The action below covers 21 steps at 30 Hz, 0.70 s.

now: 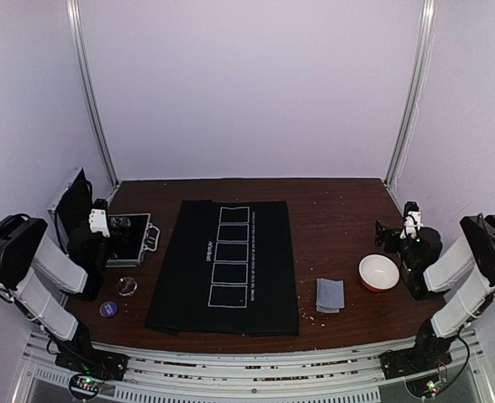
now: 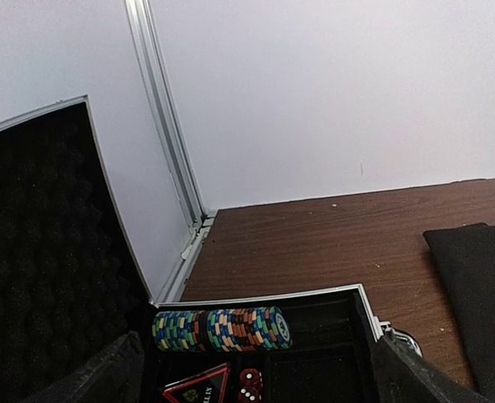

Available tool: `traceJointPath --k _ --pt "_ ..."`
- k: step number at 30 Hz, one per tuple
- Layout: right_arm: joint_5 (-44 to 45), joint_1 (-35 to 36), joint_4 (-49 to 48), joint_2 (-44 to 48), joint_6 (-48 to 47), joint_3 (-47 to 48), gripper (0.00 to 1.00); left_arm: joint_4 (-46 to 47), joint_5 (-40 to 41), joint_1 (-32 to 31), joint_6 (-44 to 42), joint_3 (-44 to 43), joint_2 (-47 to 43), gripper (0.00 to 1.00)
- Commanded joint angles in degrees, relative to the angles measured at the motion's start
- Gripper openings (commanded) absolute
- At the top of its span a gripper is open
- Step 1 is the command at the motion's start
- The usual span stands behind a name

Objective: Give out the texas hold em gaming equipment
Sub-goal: Pick up the dealer button from the corner of the board.

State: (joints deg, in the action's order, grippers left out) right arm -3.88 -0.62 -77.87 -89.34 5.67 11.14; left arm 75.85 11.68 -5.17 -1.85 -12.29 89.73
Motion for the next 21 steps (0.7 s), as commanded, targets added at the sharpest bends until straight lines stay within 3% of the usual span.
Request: traceJointPath --k 1,4,7,11,15,21 --pt "0.8 0.6 -0.7 -0.1 -0.7 1.3 1.00 0.6 -2.8 0.9 0.1 -1.4 0.0 0.98" --pt "0.6 0.5 -3.8 0.5 -0.1 -0.5 1.00 -0.4 -2.3 1.0 -0.1 -1.7 -1.2 0.98" --pt "2.8 0.0 -1.8 6.1 1.0 -1.7 1.00 -15.4 0.8 0.9 1.0 -7.5 -7.0 0.98" --pt "2.2 0.0 10.3 18.7 2.1 -0.3 1.00 -31.2 0.4 0.6 -0.1 -17.9 -11.4 0.98" --pt "-2.6 -0.1 29.0 28.2 4.5 9.7 1.00 -52.3 -3.7 0.1 0.2 -31.5 -14.9 0.98" --pt "-22.7 -0.1 47.1 29.7 7.4 24.9 1.00 -89.3 -8.3 0.0 3.5 -52.1 -14.8 0.98"
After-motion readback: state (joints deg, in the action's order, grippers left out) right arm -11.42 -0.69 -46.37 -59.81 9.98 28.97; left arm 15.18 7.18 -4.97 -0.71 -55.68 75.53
